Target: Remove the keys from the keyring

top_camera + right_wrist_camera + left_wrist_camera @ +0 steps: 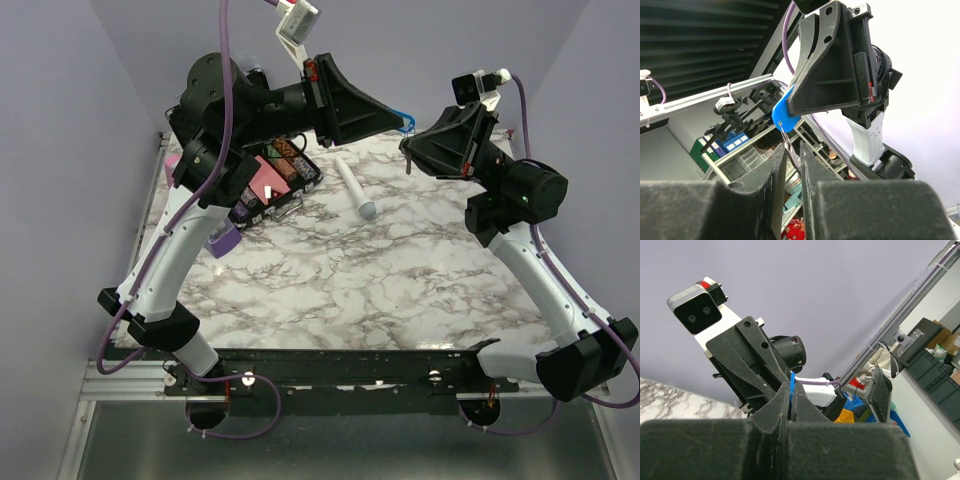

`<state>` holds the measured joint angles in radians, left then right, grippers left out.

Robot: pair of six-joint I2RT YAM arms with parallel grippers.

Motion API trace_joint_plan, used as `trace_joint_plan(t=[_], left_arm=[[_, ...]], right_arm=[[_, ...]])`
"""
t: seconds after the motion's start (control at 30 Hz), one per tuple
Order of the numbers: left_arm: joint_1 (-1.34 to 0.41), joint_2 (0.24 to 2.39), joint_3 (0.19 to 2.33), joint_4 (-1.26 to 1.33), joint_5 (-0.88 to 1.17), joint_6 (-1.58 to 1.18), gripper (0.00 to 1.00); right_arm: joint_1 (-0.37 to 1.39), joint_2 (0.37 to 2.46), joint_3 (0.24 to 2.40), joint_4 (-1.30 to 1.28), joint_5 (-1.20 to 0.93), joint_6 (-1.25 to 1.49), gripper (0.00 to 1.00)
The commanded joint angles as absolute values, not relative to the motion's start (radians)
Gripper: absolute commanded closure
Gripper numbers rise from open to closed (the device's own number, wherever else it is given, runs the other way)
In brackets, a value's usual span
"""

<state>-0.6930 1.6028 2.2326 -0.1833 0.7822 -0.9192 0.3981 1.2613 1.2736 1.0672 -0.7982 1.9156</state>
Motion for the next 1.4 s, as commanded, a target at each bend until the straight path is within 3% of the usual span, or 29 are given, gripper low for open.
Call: trace_joint_plan(t=[0.0,0.2,0.3,0.53,0.6,0.83,0.93,1.23,1.37], left_arm=[[-0.689,1.563,2.223,-0.187,0.765,-0.9,1.0],[-0.69,1.557,2.21,-0.186,0.767,-0.896,1.0],[-0.689,1.546,2.2,-0.186,0.769,-0.888,1.0],[-0.687,1.493,2.14,-0.25,0.736,-0.813,0.97],[-0.687,1.465,2.112,-0.276,0.716,-0.787,0.86],[-0.681,1.378,2.046,-0.396,0.646,-0.677,0.28],[-0.678,1.345,2.04,-0.477,0.617,-0.617,0.15],[-0.667,1.296,2.106,-0.757,0.549,-0.402,0.18],[-0.666,1.319,2.17,-0.854,0.587,-0.361,0.23]], right_arm=[[0.402,1.258,1.284,1.068,-0.805,1.896,0.77],[0.402,1.253,1.281,1.058,-0.807,1.891,0.87],[0.402,1.255,1.284,1.051,-0.813,1.885,0.99],[0.403,1.236,1.282,1.013,-0.834,1.859,0.99],[0.403,1.23,1.287,0.977,-0.854,1.838,0.99],[0.403,1.169,1.311,0.671,-0.946,1.639,0.99],[0.403,1.152,1.345,0.502,-0.98,1.522,0.99],[0.403,1.189,1.618,-0.311,-1.071,0.935,0.99],[0.406,1.212,1.678,-0.478,-1.095,0.821,0.99]])
